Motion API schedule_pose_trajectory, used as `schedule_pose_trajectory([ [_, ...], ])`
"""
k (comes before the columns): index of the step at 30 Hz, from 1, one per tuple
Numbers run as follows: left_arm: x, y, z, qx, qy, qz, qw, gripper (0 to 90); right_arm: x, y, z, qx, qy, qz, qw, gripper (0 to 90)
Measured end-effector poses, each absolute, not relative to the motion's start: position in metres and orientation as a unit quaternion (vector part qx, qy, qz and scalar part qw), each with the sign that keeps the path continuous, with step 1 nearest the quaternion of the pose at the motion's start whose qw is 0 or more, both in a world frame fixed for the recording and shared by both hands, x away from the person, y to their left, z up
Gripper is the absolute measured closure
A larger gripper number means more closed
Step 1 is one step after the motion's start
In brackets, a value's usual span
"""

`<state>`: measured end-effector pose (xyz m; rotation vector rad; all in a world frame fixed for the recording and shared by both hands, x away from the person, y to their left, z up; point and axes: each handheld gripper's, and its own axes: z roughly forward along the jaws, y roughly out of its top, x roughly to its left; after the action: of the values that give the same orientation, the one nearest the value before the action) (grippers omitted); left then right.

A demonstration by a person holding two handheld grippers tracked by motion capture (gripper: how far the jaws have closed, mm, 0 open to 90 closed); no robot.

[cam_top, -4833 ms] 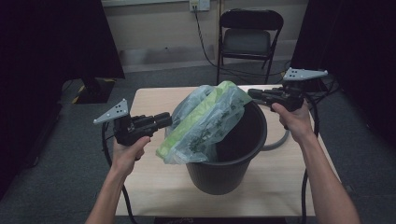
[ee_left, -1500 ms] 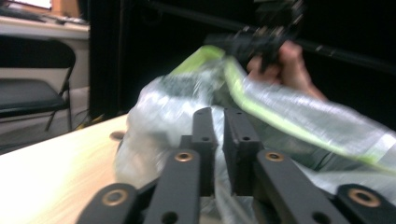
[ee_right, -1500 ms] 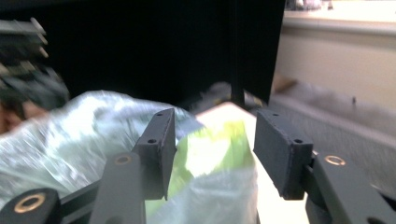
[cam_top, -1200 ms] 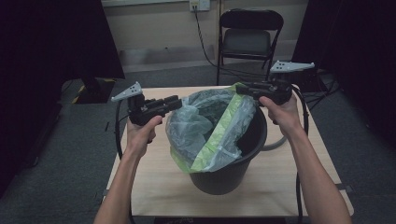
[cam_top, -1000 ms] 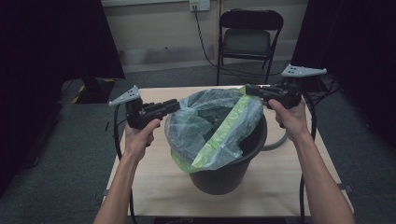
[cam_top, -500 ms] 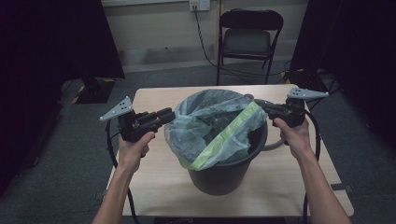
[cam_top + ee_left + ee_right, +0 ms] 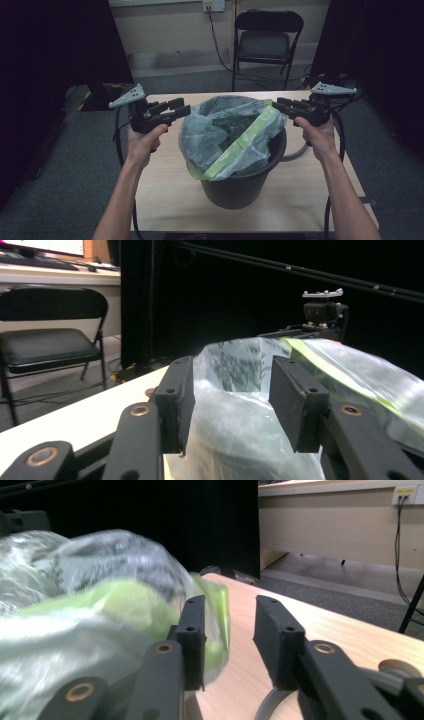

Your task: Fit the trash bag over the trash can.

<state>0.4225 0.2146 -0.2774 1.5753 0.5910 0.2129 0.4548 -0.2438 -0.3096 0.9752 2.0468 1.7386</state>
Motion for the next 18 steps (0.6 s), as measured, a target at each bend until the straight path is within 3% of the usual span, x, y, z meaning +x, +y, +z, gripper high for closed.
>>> schedule_pose_trajectory([
  [6, 0.442, 0.205, -0.281, 0.687, 0.261, 0.066, 0.675, 51.8, 0.457, -0.241, -0.299, 0.333, 0.703, 0.611, 0.149, 62.5],
  [14, 0.423, 0.216, -0.296, 0.713, 0.241, 0.069, 0.655, 89.8, 0.455, -0.235, -0.296, 0.326, 0.705, 0.612, 0.150, 60.5],
  [18, 0.408, 0.224, -0.300, 0.707, 0.237, 0.061, 0.664, 90.0, 0.451, -0.232, -0.291, 0.318, 0.709, 0.610, 0.152, 61.2],
])
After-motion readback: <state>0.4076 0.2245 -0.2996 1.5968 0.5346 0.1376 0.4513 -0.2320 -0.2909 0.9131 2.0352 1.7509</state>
